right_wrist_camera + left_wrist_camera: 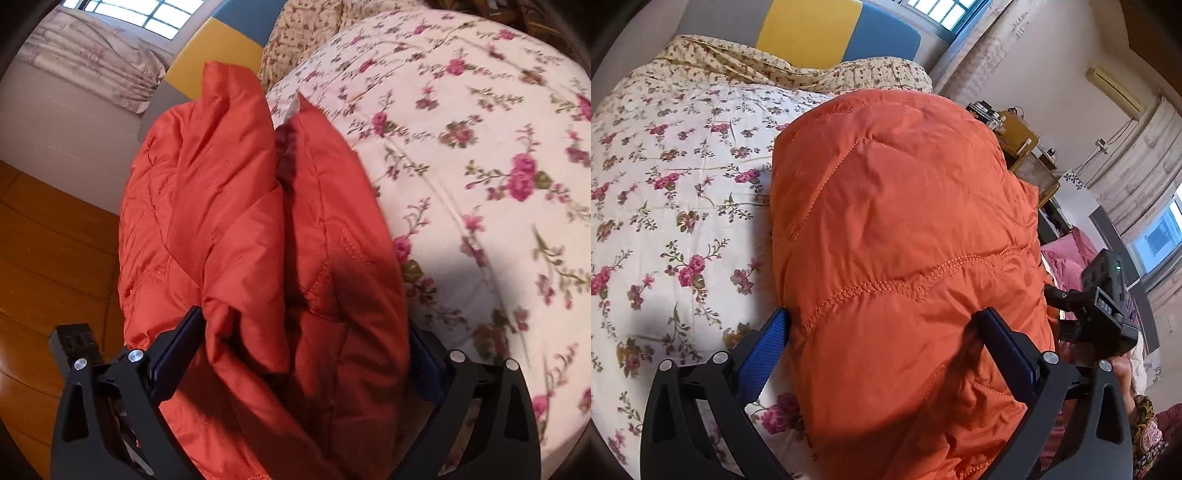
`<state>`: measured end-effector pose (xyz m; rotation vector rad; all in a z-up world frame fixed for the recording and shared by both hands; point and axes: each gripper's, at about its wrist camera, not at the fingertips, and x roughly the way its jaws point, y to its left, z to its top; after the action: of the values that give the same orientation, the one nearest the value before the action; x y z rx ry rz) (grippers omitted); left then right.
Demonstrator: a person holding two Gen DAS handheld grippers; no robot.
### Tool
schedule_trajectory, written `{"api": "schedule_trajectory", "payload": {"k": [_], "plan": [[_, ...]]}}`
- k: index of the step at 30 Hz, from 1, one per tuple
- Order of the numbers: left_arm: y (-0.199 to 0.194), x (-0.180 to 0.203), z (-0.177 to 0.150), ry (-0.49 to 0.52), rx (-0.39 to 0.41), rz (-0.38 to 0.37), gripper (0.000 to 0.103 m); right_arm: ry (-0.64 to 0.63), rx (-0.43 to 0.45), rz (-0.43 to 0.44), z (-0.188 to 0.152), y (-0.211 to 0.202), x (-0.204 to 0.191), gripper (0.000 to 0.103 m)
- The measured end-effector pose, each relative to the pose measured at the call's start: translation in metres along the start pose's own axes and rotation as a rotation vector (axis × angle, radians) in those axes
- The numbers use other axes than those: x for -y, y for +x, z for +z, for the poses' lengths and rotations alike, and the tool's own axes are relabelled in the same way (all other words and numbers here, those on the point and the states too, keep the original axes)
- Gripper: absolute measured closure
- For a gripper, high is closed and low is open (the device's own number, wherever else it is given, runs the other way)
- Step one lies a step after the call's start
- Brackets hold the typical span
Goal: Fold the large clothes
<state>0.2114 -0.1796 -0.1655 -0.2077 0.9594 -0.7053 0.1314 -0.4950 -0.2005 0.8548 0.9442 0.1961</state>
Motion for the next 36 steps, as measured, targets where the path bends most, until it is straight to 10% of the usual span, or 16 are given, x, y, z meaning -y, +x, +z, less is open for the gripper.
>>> {"api": "schedule_trajectory", "payload": {"k": [12, 22, 36], "plan": [[-0.014, 0.026, -0.003, 0.115, 0.076, 0.083, 0.029, -0.030, 0.031, 0.104, -0.006, -0.003, -0.012, 0.042], [-0.072, 0.042, 0.002, 0.250, 0.263, 0.154, 0.041, -0.149, 0.086, 0.193, -0.026, 0.009, -0.076, 0.046], [-0.167, -0.087, -0.006, 0.068, 0.397, 0.363, 0.041, -0.393, -0.056, 0.236, -0.041, 0.159, -0.229, 0.046]]}}
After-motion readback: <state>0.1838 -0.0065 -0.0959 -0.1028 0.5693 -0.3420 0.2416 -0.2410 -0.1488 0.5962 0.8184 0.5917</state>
